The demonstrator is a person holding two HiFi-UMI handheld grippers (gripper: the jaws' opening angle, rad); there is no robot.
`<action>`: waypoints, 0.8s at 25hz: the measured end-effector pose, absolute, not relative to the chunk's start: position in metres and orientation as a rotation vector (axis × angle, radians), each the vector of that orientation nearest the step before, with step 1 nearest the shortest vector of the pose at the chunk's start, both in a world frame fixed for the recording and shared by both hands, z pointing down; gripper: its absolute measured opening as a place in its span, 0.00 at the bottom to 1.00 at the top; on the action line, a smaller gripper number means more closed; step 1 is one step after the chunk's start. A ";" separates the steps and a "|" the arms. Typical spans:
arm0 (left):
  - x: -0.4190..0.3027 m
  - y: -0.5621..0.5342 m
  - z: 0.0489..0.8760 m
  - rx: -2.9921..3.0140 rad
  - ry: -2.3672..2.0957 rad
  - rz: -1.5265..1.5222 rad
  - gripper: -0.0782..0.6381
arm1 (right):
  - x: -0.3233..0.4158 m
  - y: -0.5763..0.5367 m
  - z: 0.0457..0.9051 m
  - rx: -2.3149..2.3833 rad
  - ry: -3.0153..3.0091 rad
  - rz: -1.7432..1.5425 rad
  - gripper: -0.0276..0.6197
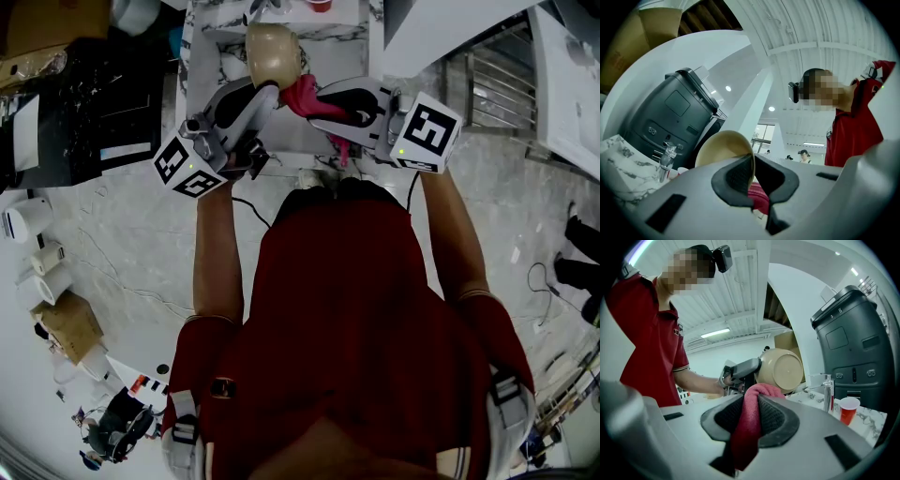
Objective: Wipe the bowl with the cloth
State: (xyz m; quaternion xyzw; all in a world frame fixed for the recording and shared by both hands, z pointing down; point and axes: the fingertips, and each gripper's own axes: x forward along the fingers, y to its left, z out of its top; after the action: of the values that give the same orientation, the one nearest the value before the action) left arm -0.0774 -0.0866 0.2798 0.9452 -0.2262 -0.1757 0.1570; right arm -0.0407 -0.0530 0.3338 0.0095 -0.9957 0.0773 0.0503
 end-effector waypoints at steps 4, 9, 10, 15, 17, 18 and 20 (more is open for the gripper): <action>-0.079 -0.090 0.289 2.702 -0.709 -0.426 0.14 | -0.042 -0.047 0.325 -0.003 -3.052 0.217 0.18; -0.079 -0.094 0.301 2.703 -0.760 -0.307 0.14 | -0.040 -0.045 0.314 -0.014 -3.087 0.226 0.18; -0.078 -0.094 0.304 2.704 -0.767 -0.282 0.14 | -0.040 -0.045 0.312 -0.013 -3.096 0.234 0.18; -0.079 -0.091 0.313 2.702 -0.782 -0.224 0.14 | -0.037 -0.048 0.306 0.035 -3.127 0.204 0.18; -0.079 -0.090 0.316 2.706 -0.782 -0.197 0.14 | -0.035 -0.050 0.304 0.061 -3.131 0.189 0.18; -0.078 -0.090 0.316 2.709 -0.781 -0.187 0.14 | -0.034 -0.051 0.304 0.072 -3.133 0.183 0.18; -0.079 -0.089 0.317 2.712 -0.781 -0.173 0.14 | -0.035 -0.052 0.302 0.098 -3.136 0.173 0.18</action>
State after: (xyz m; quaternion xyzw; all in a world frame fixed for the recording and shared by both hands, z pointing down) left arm -0.0785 -0.0891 0.3168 0.9474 -0.2728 -0.0605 0.1564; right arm -0.0346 -0.0525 0.3022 0.0311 -0.9980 0.0550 -0.0006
